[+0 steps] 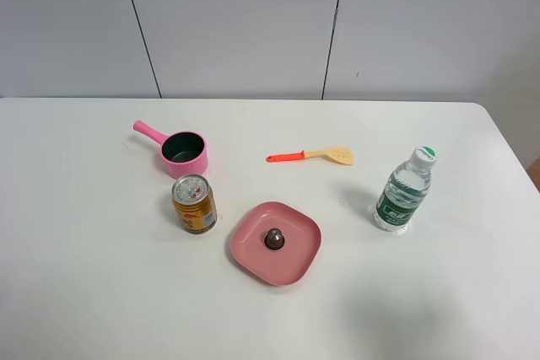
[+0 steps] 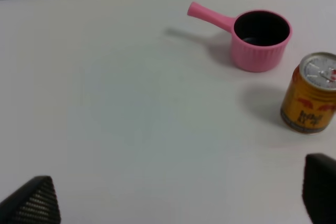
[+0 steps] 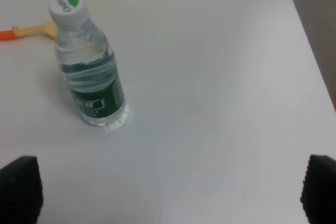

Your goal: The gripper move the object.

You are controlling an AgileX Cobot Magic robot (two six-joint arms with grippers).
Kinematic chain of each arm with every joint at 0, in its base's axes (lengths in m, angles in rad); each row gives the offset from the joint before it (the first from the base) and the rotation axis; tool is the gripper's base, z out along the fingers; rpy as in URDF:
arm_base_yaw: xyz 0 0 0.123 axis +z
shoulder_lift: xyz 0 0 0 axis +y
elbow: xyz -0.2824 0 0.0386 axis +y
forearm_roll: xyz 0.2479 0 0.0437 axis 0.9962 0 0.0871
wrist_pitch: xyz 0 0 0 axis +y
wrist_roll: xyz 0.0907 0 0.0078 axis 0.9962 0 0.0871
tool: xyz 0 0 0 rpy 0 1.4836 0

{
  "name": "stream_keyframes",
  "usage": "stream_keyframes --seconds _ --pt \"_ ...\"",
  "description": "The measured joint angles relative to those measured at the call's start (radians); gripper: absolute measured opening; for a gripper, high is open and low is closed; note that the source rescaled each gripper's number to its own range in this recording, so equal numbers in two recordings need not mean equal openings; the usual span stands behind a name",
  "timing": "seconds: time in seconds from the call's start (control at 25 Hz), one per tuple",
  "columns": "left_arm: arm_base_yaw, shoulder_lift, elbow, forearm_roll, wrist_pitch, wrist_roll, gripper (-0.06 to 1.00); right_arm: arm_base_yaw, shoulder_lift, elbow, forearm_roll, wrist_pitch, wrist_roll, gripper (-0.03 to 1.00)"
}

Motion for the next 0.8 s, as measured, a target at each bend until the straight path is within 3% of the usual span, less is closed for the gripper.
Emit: stream_keyframes --seconds 0.8 --pt "0.000 0.000 0.000 0.000 0.000 0.000 1.00 0.007 0.000 0.000 -0.002 0.000 0.008 1.00"
